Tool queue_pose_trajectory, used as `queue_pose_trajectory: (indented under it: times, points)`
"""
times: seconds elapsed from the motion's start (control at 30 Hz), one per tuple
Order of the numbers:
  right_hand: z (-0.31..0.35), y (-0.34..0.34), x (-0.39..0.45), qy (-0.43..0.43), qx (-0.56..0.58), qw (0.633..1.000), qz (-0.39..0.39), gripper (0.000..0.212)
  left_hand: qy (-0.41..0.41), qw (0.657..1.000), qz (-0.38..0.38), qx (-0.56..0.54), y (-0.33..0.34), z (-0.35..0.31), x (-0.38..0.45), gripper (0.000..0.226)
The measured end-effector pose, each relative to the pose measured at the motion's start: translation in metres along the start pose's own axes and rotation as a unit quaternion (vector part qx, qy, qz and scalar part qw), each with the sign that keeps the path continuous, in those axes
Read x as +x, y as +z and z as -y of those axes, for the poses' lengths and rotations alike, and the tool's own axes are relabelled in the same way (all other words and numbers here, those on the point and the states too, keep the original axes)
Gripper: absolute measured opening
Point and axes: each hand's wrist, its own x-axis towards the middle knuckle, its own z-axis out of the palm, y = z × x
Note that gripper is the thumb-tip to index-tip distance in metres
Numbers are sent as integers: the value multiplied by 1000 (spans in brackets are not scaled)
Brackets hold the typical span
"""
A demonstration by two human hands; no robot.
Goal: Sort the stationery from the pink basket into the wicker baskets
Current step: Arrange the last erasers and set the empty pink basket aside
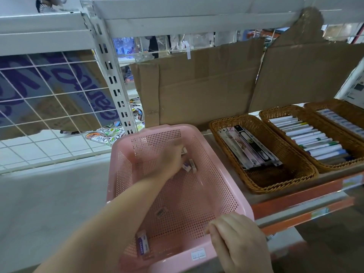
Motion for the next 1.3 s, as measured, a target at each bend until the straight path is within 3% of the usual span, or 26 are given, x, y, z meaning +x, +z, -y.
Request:
queue_pose_trajectory:
  times: [0.17,0.53,0.73,1.03,1.3]
  points:
    - [-3,2,1,3,-1,1000,2,33,-12,999,17,-31,0,-1,-8,22]
    - [-2,1,0,0,1,1000,-5,33,-75,996,50,-1,-9,7,-24,39]
    - [-2,1,2,-4,3,1000,5,32,-73,986,75,129,8,-15,-36,60]
    - [-2,2,1,-2,16,1000,11,32,-10,988,4,152,14,-16,-51,41]
    - [-3,2,0,0,13,1000,11,33,33,990,47,129,9,-11,-39,35]
